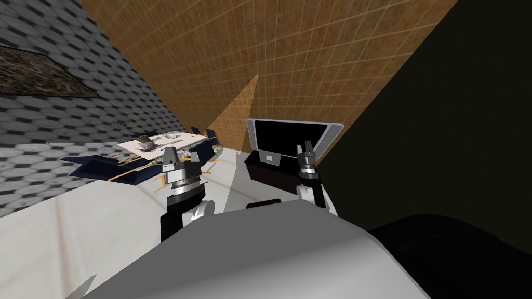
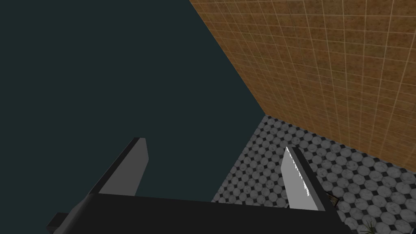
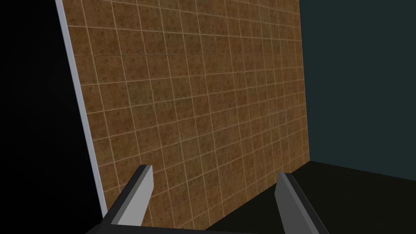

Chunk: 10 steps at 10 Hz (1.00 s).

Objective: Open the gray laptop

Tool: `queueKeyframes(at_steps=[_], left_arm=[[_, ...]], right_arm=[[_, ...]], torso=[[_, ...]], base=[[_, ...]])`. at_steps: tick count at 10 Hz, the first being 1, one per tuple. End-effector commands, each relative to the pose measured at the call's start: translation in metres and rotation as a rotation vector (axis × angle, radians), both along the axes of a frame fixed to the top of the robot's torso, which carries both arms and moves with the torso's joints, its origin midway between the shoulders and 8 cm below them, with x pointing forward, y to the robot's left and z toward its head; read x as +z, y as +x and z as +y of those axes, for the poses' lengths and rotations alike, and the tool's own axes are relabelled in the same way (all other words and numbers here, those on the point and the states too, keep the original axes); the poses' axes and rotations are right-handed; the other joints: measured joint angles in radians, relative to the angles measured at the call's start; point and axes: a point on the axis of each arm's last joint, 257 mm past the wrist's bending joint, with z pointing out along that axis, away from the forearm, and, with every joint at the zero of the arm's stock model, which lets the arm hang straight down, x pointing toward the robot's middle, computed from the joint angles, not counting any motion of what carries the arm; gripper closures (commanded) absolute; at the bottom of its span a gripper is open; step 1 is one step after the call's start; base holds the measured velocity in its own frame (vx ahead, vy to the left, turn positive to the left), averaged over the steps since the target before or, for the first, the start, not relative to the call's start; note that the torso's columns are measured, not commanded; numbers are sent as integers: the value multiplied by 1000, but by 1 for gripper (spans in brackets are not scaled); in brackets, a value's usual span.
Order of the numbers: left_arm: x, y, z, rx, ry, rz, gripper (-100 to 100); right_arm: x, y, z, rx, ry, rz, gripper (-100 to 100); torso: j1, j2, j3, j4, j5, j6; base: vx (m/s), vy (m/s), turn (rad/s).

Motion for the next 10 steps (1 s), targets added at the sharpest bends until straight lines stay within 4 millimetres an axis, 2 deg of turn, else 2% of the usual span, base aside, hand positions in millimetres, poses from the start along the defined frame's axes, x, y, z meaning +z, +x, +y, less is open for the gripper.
queueKeyframes(at_steps=[1,9,10], left_arm=[[0,0,0,0,0,0,0],[0,0,0,0,0,0,0],[0,0,0,0,0,0,0]], right_arm=[[0,0,0,0,0,0,0],[0,0,0,0,0,0,0],[-4,3,3,2,-43,17,-100]], torso=[[0,40,-82,41,0,0],[0,618,-1234,617,0,0],[0,691,-1382,691,0,0]], base=[[0,0,0],[0,0,0],[24,13,-20]])
